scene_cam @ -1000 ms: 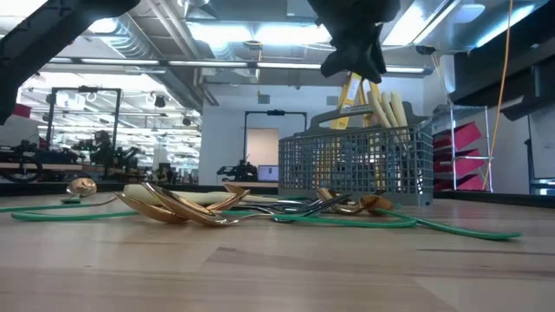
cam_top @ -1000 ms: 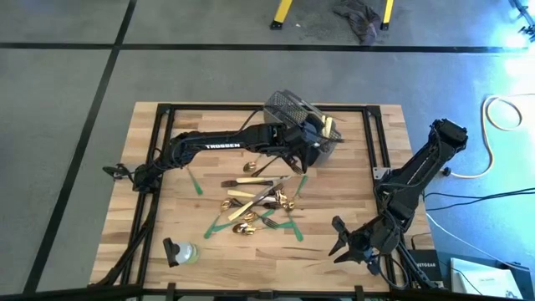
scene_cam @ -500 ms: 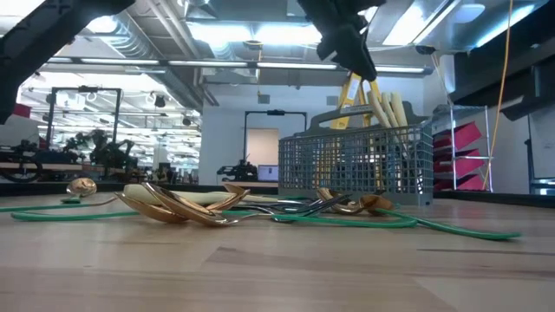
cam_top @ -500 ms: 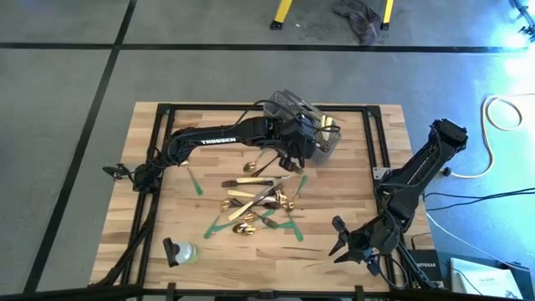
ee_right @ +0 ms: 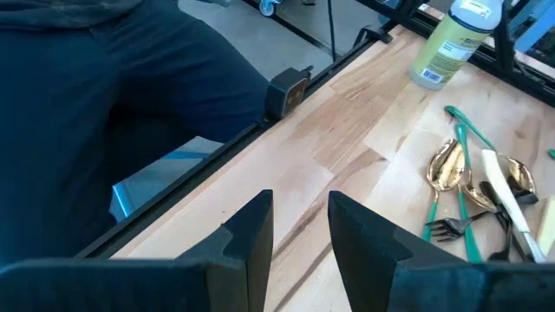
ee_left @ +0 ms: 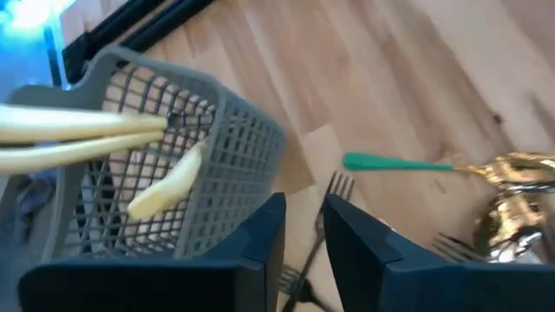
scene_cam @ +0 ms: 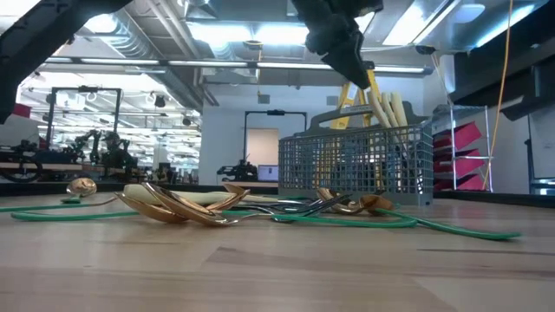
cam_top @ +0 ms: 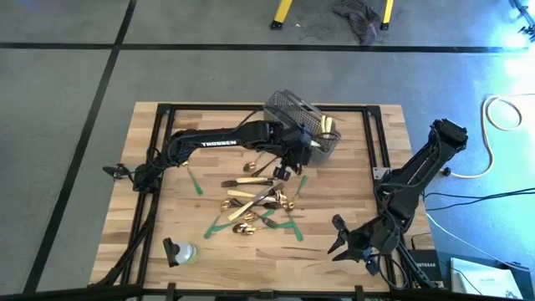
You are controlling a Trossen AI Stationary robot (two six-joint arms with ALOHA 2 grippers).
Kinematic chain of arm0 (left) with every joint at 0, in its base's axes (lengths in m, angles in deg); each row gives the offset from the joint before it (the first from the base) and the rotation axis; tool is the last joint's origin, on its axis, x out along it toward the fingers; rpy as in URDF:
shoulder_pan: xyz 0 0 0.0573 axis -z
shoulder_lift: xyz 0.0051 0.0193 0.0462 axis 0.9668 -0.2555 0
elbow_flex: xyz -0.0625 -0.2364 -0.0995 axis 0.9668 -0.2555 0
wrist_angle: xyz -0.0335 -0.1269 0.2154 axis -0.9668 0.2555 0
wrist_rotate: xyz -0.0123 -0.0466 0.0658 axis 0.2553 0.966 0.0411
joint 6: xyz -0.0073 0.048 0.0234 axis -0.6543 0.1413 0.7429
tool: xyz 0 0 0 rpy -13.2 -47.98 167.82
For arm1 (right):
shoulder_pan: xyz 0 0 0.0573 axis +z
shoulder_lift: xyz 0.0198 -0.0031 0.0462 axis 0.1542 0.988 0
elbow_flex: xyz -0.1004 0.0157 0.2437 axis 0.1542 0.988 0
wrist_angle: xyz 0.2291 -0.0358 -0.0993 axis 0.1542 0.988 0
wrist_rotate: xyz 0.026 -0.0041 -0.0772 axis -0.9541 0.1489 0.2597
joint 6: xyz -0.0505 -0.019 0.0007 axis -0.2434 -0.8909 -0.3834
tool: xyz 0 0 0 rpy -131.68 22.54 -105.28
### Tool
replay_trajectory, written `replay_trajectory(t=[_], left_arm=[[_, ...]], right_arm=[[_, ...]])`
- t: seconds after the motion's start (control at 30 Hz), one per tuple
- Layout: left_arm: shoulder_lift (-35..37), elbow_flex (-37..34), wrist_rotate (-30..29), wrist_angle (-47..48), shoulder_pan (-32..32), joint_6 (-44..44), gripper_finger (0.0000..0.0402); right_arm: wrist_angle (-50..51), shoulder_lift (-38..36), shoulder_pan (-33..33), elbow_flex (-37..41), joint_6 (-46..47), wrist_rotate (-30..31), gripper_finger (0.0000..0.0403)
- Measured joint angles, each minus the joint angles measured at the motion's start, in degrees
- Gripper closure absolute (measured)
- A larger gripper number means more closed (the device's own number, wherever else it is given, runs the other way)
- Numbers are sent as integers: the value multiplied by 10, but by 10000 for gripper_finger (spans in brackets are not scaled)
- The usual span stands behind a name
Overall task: Sort silverware
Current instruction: Put the green spoon into the gray organizer
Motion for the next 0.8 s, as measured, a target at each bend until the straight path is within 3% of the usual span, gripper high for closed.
replay_trajectory(t=[0.27, 0.6, 0.8], left_arm=[[16, 0, -3, 13, 29, -20, 354], [37, 0, -14, 22, 52, -63, 374], [45, -34, -48, 10, 70, -95, 388]], right_arm=[[-37, 36, 0, 0, -5, 17, 306], [-75, 85, 0, 0, -3, 105, 306], [-110, 85, 0, 0, 9, 107, 306]])
